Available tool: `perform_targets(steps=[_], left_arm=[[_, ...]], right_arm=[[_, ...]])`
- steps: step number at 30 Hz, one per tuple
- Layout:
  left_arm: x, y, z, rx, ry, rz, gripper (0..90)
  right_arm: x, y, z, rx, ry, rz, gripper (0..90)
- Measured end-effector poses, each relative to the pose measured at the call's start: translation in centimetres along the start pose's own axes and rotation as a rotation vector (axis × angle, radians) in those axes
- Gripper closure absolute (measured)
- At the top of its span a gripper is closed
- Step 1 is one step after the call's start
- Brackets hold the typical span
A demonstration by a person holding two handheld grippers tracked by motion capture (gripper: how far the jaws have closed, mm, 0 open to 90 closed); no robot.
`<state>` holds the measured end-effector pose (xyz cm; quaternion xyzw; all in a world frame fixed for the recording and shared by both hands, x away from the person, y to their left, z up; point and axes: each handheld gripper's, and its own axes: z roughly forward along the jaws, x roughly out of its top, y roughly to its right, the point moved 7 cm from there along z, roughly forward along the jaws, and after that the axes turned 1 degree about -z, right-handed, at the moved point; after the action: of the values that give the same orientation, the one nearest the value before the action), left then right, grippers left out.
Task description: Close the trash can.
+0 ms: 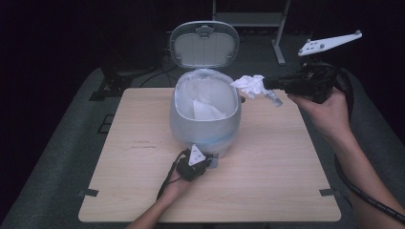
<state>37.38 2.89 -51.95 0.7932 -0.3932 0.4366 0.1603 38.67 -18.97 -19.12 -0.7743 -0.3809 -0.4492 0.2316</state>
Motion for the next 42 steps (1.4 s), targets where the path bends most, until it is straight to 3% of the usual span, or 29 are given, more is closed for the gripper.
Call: perform_targets(steps=[23,42], left_arm=[[0.0,0.0,0.0,0.000,0.000,0.001,79.5],[0.0,0.0,0.0,0.000,0.003,0.002,79.5]], right_arm=[[2.7,-0.9,2.5,0.031,-0.007,-0.022,87.8],[3.5,-1.0,4.8,0.046,-0.022,-0.025,87.7]])
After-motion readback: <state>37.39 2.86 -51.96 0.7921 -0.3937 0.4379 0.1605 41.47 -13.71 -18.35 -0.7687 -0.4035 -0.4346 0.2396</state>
